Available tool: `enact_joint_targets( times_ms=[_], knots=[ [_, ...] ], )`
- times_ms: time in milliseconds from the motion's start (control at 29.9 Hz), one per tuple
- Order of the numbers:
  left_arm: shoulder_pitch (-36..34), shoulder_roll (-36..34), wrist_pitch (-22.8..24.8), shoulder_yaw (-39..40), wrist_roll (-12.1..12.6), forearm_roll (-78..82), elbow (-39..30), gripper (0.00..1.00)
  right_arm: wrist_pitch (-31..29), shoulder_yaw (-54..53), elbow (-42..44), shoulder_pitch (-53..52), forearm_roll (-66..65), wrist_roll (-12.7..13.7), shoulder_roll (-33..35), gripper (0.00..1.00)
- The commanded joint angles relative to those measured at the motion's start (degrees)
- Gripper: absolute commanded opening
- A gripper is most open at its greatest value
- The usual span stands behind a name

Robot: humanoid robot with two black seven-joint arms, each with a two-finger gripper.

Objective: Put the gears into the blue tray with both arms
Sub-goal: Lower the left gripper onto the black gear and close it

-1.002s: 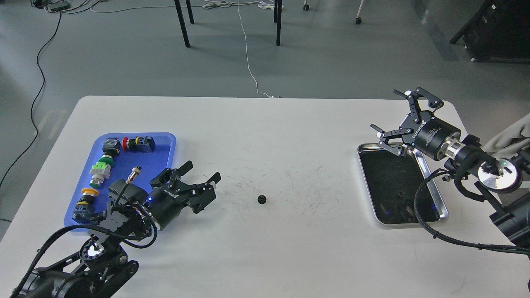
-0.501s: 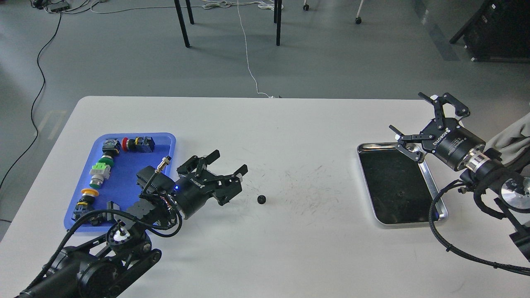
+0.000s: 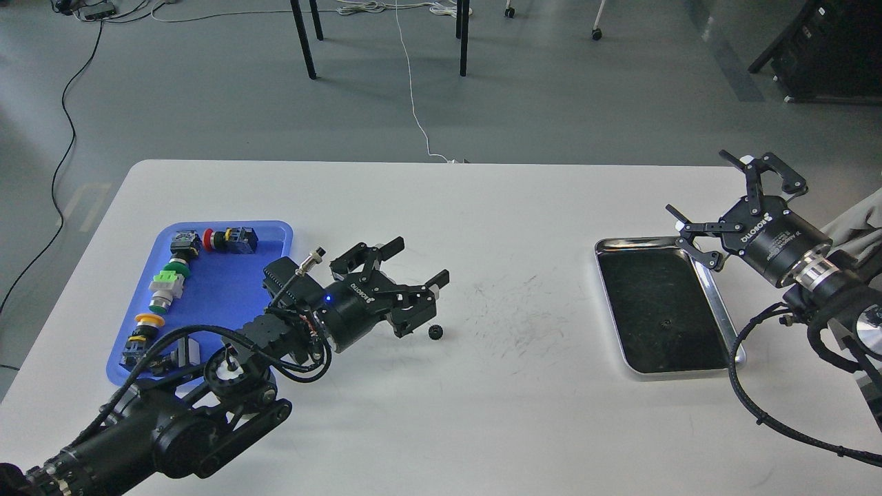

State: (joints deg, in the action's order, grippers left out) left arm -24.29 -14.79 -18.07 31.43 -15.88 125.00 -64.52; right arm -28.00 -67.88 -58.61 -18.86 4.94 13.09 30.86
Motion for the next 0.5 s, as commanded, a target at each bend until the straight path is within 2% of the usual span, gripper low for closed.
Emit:
enact_joint_targets(
  times_ms=[0,468],
  knots=[
    [-0.1,0.3,0.1,-2.2,0.0,0.0,0.0,0.98,0.0,-0.1,0.1,0.2,-0.1,0.0,0.7,0.97],
    [0.6,0.7,0.8,-4.5,0.0,0.0,2.2,0.98,0.0,-1.3,0.0,0.3,0.0,0.0,1.4,0.97]
  ],
)
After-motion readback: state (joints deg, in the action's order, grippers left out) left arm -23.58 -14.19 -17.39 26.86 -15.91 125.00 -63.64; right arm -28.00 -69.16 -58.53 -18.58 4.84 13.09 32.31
